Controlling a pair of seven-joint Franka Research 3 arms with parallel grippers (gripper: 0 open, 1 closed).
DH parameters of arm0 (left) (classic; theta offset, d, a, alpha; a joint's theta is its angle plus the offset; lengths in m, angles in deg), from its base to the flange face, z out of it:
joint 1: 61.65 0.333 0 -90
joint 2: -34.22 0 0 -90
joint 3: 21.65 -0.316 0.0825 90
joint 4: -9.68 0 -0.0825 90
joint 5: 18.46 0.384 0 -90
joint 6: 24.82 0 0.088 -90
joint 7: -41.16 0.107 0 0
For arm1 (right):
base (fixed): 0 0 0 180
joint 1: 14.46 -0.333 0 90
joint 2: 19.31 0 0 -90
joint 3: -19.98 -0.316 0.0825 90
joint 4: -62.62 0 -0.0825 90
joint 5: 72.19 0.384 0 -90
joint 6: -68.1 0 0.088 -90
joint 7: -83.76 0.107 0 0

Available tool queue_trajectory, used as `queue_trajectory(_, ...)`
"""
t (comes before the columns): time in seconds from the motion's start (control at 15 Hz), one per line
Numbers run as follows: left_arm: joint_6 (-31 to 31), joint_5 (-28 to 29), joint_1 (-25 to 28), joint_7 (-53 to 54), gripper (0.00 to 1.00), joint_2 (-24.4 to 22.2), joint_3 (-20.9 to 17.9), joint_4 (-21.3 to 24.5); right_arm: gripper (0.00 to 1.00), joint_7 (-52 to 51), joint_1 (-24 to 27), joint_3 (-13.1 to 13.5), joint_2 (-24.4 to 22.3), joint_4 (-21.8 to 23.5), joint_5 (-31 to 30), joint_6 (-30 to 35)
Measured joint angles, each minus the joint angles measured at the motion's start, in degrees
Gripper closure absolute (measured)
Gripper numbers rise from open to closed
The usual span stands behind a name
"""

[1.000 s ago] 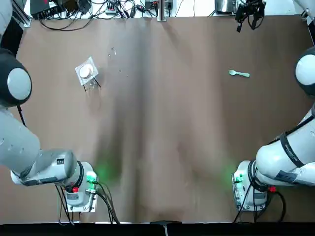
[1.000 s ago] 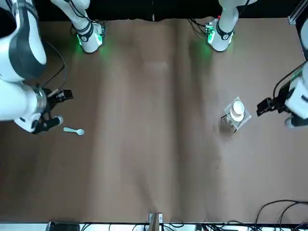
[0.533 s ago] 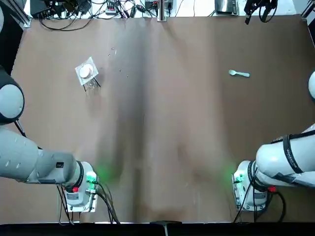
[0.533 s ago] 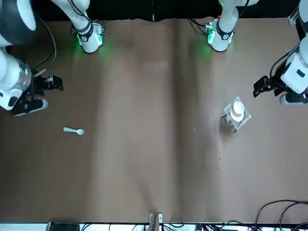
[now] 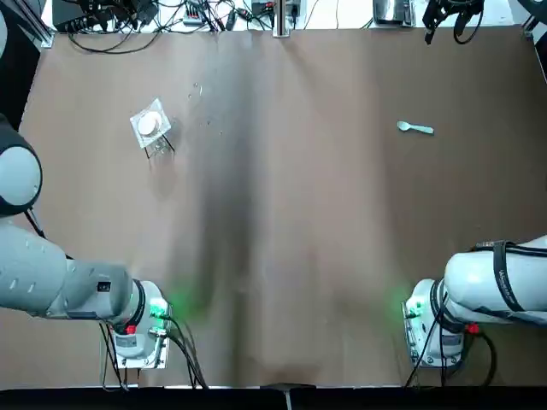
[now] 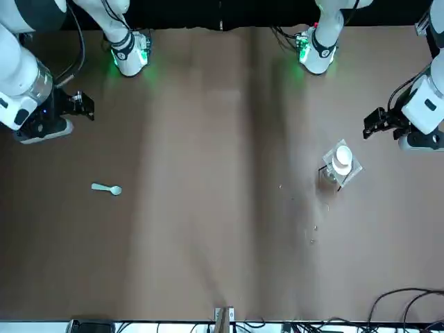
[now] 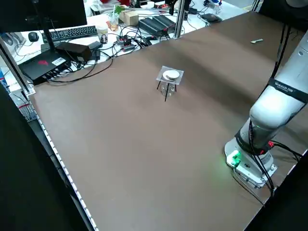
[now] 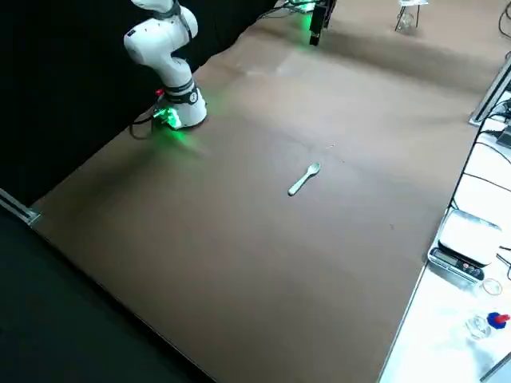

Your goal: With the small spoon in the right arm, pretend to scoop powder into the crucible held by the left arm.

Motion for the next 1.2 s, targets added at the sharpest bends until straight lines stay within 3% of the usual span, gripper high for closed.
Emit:
queue_trajectory(0.13,0.0,-0.01,0.01,0.03,0.0,0.0,0.0,0.06,0.0,0.0,-3.2,3.69,-0.27,0.21,0.01,-0.95)
queue_trajectory(0.2,0.0,-0.04,0.02,0.03,0.0,0.0,-0.01,0.07,0.0,0.0,-6.86,8.18,-0.56,0.28,0.02,-1.41)
queue_trajectory(0.27,0.0,-0.04,0.03,0.03,0.0,0.0,-0.02,0.07,0.0,0.0,-8.42,10.11,-1.01,0.72,0.04,-2.12)
queue_trajectory(0.53,0.0,-0.04,0.04,0.03,0.0,0.0,-0.07,0.08,0.0,0.0,-12.64,15.11,-5.74,7.48,0.13,-7.43)
queue_trajectory(0.8,-0.06,-0.04,0.05,-0.26,0.0,0.0,-0.13,-0.01,0.0,-0.01,-13.62,16.25,-7.86,9.37,0.23,-7.27)
queue_trajectory(1.2,-0.1,-0.04,0.08,-0.63,0.0,-0.01,-0.38,-0.34,0.0,0.0,-13.84,16.35,-8.52,7.5,0.31,-3.87)
